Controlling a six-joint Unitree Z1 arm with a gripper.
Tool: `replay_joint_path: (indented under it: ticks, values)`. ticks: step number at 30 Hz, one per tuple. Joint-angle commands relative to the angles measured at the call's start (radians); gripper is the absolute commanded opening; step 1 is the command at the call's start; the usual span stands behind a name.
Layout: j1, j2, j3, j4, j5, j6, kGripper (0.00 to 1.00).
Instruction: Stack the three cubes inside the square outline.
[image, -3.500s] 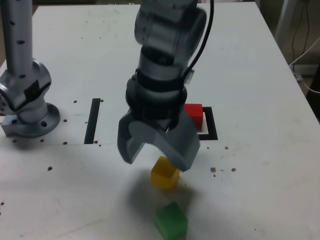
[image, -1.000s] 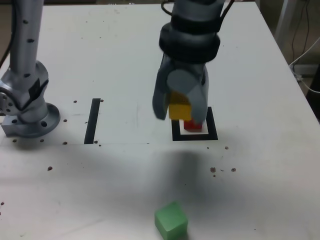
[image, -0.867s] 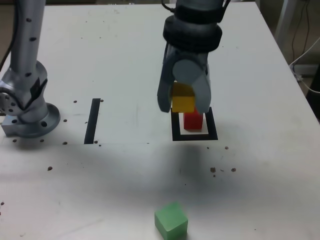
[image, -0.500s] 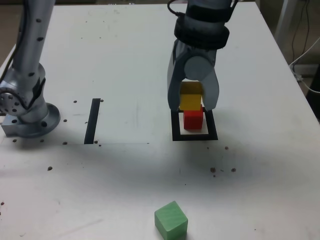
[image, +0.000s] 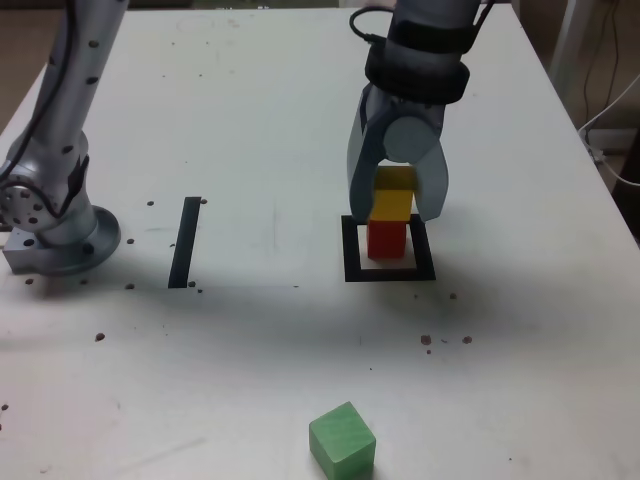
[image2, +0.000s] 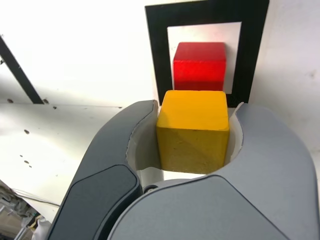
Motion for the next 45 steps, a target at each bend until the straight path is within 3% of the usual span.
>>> replay_joint_path:
  ticks: [1, 25, 28, 32, 34, 45]
  values:
    - [0.002, 0.012, -0.004, -0.006, 0.003, 0.009, 0.31]
    - [0.007, 0.035, 0.033, -0.026, 0.003, 0.026, 0.33]
    - [0.008, 0.037, 0.038, -0.034, -0.001, 0.036, 0.50]
    - [0.010, 0.036, 0.041, -0.043, -0.004, 0.049, 0.84]
    - [0.010, 0.036, 0.042, -0.046, -0.004, 0.052, 0.93]
    - [0.010, 0.009, 0.068, -0.066, 0.007, 0.052, 0.99]
